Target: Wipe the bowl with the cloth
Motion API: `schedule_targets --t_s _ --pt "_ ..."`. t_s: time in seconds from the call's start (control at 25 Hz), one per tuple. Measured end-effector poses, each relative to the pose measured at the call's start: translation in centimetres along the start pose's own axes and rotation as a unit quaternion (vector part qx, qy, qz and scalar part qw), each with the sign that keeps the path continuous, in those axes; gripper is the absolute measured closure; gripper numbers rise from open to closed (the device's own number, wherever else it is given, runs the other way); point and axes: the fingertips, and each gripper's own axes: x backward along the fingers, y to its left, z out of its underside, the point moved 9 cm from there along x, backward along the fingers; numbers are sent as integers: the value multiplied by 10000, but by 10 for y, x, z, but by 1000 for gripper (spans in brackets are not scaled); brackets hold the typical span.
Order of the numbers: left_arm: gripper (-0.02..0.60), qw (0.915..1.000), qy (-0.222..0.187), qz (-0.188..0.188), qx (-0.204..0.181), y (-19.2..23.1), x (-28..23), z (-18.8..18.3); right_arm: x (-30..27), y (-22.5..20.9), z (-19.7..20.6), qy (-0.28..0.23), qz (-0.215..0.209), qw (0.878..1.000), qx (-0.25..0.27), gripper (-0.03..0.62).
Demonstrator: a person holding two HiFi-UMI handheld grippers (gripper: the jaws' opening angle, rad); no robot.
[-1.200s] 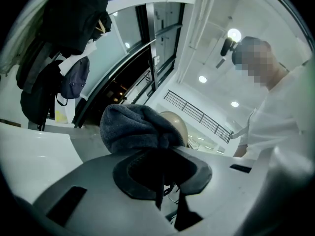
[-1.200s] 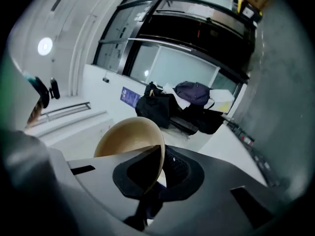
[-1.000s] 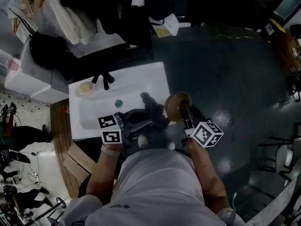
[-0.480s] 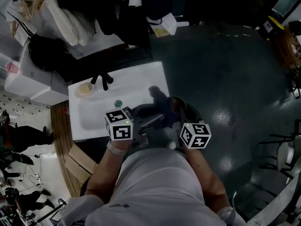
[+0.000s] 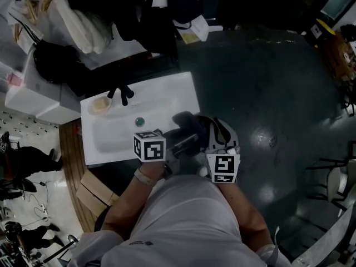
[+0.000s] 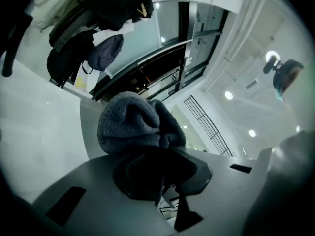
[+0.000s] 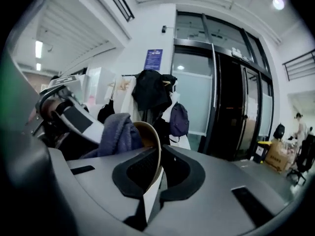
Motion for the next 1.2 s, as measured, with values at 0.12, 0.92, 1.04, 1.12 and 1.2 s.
schedule_targets --t_s 0.12,0.92,1.04,1.12,1.2 --pt "517 9992 -276 -139 249 3 2 -2 3 10 -8 -185 -16 9984 537 562" --pt "517 9644 -1188 610 2282 4 -13 6 25 35 -34 -1238 177 9703 2070 562" --pt "517 9673 -1206 533 2165 5 -13 7 25 33 -34 -1227 160 9709 2049 562" --pt "517 9741 -1268 341 1840 4 -10 2 24 31 -34 -1206 162 9724 1993 562" --pt "517 9792 -1335 23 1528 2 -8 -1 23 30 -34 -1192 165 9741 1914 562"
